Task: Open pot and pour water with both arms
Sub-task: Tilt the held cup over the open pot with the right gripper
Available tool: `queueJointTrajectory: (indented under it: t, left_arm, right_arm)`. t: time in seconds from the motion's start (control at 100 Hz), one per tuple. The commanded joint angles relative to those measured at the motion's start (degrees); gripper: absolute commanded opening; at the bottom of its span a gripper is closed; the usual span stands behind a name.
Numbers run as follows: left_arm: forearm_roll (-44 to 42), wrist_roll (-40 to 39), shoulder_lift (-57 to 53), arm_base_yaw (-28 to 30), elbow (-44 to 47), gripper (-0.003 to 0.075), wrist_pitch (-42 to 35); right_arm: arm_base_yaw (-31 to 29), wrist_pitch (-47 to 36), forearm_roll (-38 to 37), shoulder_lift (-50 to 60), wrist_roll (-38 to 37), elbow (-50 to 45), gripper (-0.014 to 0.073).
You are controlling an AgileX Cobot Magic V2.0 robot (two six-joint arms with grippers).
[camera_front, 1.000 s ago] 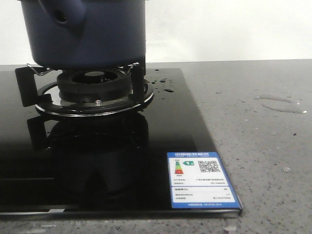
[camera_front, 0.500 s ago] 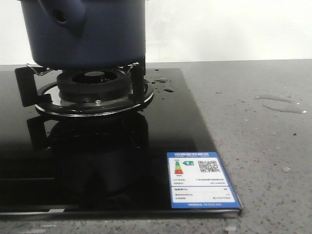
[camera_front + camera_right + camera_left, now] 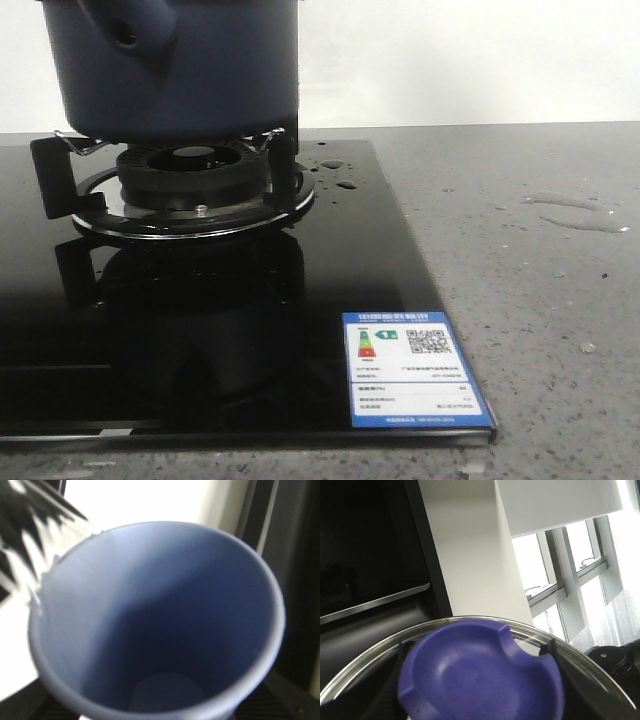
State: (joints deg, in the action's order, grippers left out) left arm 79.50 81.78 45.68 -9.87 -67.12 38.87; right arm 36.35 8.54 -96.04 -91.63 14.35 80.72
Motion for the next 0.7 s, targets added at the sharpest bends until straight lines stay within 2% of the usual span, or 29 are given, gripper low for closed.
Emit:
queueJointTrajectory:
  t: [0.0,0.33,0.4,0.53,0.69]
  left_arm:
    - [4.2,-0.3,-0.3,-0.3,-1.6,0.0261,-2.5]
    - [4.1,-0.3,-0.3,-0.3,-1.6,0.0261,-2.4]
    - [4.1,-0.3,-0.3,-0.3,-1.6,0.0261,-2.4]
    - [4.1,-0.3,-0.3,-0.3,-1.6,0.0261,-2.3]
    - [4.1,-0.3,-0.3,-0.3,-1.5,0.0261,-2.3]
  right_arm:
    - [0.2,-0.3,-8.7,2.7,0.1,2.6,0.0185]
    - [0.2,-1.2,-9.0,2.7,-0.1,6.2,0.0185]
    - [0.2,-0.8,-3.9,2.7,-4.4,6.2,0.0185]
    - [0.2,3.0,11.3,2.7,-19.7,6.2,0.0185]
    - [1.4,16.8,22.6,3.8,-27.7,6.2,0.0185]
